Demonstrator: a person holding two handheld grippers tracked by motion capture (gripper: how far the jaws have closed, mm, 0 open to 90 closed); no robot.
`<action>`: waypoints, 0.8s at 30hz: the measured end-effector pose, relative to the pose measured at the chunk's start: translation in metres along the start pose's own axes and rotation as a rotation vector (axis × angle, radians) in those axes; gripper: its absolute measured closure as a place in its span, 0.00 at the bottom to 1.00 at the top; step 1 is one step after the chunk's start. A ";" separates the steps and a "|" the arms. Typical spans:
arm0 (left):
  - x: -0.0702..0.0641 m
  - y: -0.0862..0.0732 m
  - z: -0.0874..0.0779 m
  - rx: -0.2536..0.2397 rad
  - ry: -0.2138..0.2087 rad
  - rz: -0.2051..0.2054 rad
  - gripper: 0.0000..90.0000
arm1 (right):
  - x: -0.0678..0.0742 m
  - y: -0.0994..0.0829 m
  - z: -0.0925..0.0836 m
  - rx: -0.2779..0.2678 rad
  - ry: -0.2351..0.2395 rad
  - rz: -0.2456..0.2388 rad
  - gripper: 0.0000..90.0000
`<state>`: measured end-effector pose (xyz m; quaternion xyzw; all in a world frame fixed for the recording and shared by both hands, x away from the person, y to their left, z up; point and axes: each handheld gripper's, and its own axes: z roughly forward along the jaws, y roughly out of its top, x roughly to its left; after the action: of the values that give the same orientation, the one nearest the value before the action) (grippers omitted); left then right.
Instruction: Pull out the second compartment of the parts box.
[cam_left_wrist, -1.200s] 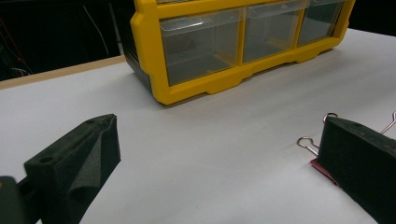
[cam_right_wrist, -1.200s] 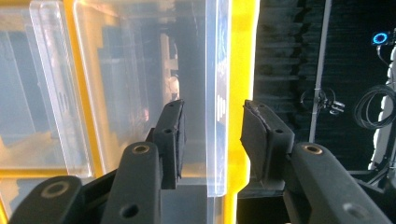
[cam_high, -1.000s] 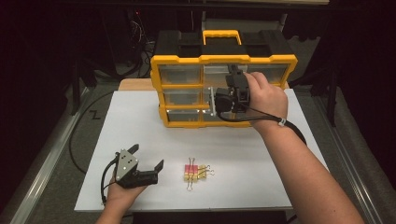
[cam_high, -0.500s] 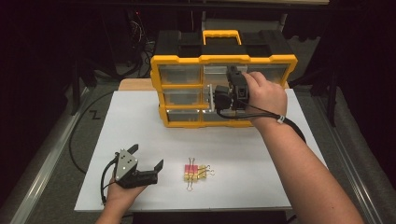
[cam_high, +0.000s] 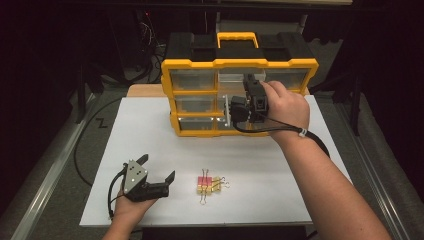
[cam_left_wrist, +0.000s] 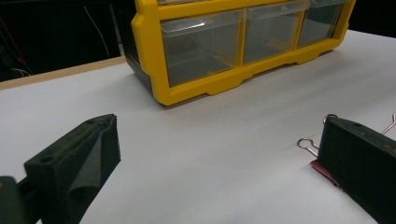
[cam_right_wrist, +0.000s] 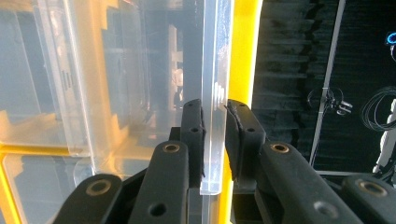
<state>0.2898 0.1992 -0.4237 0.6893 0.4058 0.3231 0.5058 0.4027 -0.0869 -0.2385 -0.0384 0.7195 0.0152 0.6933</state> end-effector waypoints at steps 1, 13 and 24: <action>0.000 0.000 0.000 -0.001 0.000 0.000 0.00 | 0.000 0.000 -0.001 -0.003 -0.002 0.004 0.89; 0.000 0.000 0.000 -0.007 0.002 -0.002 0.00 | 0.001 -0.002 -0.018 -0.013 -0.007 0.004 0.89; 0.000 0.001 0.000 -0.008 0.005 -0.005 0.00 | 0.001 -0.004 -0.035 -0.022 -0.010 0.007 0.90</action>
<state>0.2898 0.1997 -0.4230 0.6853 0.4076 0.3251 0.5084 0.3681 -0.0932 -0.2377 -0.0434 0.7159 0.0259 0.6964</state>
